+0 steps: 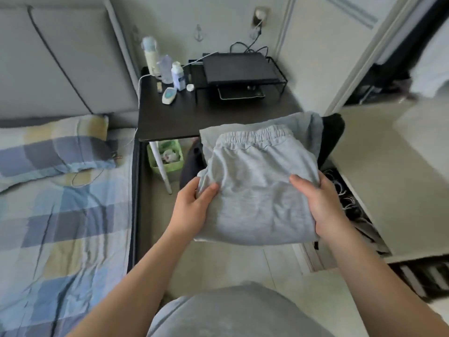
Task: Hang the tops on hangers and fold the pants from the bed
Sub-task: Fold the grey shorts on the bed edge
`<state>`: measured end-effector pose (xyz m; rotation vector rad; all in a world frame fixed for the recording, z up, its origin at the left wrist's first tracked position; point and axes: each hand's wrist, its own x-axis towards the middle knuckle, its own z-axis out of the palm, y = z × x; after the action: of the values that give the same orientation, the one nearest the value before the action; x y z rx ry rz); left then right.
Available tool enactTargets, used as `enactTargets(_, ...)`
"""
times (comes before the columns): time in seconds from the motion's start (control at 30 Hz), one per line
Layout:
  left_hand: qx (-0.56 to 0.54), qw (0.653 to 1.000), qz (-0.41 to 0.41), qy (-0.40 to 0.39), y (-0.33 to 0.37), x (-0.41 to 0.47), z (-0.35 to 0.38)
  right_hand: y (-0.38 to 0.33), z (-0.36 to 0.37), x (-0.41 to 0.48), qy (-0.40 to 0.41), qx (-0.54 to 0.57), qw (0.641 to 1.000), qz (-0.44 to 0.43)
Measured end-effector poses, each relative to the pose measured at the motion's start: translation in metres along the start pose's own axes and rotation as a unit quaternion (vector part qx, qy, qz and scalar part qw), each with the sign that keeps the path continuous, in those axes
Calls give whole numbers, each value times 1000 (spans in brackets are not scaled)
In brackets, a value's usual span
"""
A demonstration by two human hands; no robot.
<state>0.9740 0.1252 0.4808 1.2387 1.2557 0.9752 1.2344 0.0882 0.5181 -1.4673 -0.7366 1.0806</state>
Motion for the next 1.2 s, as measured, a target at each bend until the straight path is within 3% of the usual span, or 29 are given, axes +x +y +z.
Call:
enactTargets(0.3,30,989,23,-146,49,45,181,-13,-167,14,147,82,986,0)
enactTargets(0.67,161,951,47,-258,60,174,373,3,-266,102,324,153,934,5)
enactTargets(0.9,232,903,51,-359,58,267,505,19,-318,184,486,164,857,38)
enactTargets(1.07,324,835,82,-437,42,306,601,41,-358,230,576,178,795,62)
enactTargets(1.2,356,791,100,-487,14,314,653,70,-391,247,615,157,765,107)
